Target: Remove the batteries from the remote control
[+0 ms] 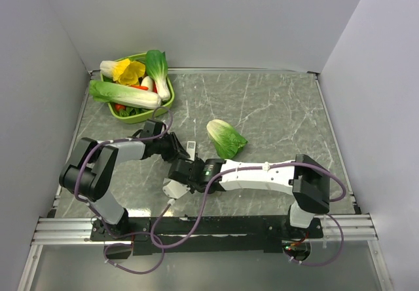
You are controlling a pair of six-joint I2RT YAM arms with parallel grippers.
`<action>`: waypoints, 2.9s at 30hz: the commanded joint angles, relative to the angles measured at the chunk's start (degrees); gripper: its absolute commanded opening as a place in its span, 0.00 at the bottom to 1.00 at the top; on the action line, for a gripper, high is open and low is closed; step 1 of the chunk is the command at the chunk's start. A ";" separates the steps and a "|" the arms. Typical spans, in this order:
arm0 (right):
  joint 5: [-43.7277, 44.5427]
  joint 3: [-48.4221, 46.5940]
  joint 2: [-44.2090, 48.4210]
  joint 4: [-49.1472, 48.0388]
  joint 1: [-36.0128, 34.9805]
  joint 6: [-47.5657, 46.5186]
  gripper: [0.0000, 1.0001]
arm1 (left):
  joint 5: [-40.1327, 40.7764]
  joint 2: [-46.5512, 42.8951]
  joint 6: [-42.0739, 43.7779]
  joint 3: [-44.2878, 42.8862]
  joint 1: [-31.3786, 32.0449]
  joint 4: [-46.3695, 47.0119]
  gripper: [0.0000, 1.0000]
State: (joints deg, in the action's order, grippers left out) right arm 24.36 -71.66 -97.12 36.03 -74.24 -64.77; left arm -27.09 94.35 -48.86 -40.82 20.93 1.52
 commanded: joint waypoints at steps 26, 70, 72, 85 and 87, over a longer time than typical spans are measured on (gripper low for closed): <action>5.35 -2.43 -2.55 1.06 -1.09 -5.72 0.00 | -1.03 -0.13 -0.71 1.35 1.75 2.79 0.33; 5.43 -2.26 -2.54 6.16 -3.90 -4.92 0.00 | -0.86 -0.48 -1.41 1.79 2.01 2.96 0.33; 5.00 -2.08 -2.81 4.84 -3.90 -5.71 0.00 | -0.86 -0.65 -1.33 1.71 2.01 2.79 0.33; 6.49 -1.46 -7.38 -1.67 -2.23 -12.13 0.00 | -0.68 -0.39 -3.26 4.34 2.80 4.63 0.32; 7.10 -2.08 -8.17 -2.10 -2.23 -12.83 0.00 | -1.64 -0.04 -3.96 4.96 2.80 5.68 0.31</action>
State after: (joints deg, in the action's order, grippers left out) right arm 31.79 -72.07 -101.38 37.58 -77.58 -74.17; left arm -26.76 93.91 -51.22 -37.98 21.58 6.92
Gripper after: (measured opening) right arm 0.219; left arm 0.324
